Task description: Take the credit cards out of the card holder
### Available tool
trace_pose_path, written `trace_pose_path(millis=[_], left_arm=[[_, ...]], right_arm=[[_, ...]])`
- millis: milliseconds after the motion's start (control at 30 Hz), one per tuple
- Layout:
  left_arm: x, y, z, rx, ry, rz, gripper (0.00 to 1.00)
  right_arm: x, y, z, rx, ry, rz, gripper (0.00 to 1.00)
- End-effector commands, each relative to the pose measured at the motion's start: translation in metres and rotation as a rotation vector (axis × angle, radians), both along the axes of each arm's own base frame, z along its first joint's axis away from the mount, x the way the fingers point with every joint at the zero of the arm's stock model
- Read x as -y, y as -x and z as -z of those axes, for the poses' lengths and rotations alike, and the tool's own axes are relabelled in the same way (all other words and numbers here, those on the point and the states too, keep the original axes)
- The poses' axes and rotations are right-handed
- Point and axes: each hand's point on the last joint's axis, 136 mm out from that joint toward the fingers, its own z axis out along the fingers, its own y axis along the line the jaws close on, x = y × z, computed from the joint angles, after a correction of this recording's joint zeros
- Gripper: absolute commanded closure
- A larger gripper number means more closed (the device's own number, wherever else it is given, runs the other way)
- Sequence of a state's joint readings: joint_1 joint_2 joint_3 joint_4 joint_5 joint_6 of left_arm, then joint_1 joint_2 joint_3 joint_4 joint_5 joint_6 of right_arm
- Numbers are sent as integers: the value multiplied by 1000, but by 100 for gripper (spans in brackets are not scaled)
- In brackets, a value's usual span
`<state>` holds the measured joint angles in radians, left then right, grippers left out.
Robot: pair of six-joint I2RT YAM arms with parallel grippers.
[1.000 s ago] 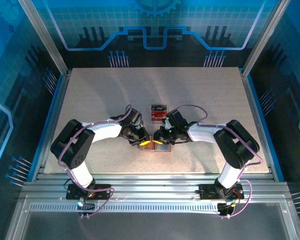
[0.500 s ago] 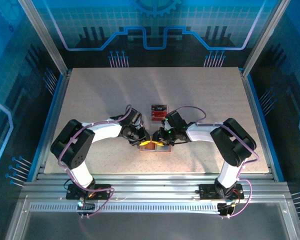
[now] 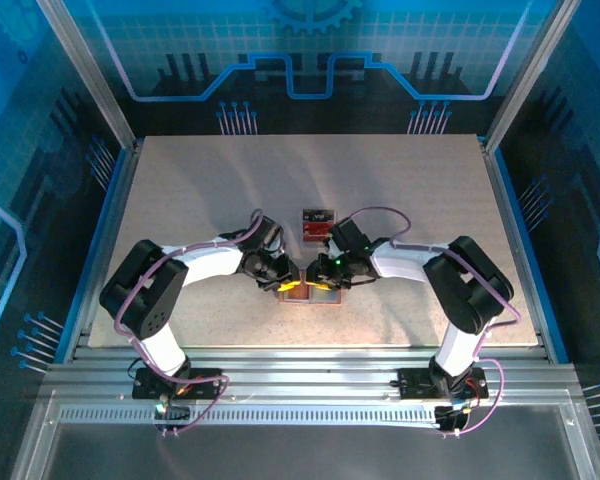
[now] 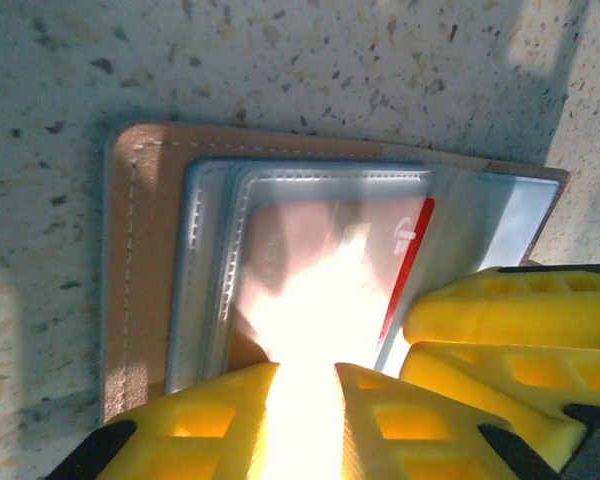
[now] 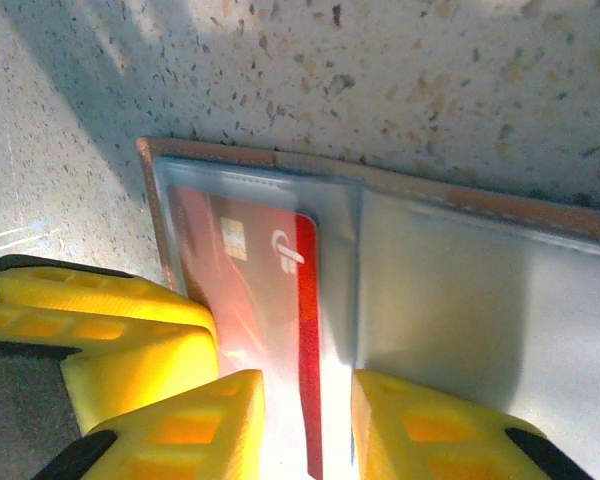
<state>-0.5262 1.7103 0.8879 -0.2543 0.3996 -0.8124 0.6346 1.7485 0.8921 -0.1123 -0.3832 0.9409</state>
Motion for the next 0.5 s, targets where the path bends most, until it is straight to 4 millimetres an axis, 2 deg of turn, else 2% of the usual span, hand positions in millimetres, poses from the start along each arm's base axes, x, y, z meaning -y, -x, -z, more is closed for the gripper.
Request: trace_pose_path(millis=[0, 300, 467], left_arm=[[-13, -2, -5, 10, -59, -17, 78], [-17, -2, -7, 20, -79, -15, 83], [-20, -4, -12, 39, -81, -28, 73]], right_arm=[[-3, -1, -16, 28, -9, -12, 72], [-19, 1, -15, 5, -60, -38, 73], [-25, 1, -15, 4, -70, -46, 73]])
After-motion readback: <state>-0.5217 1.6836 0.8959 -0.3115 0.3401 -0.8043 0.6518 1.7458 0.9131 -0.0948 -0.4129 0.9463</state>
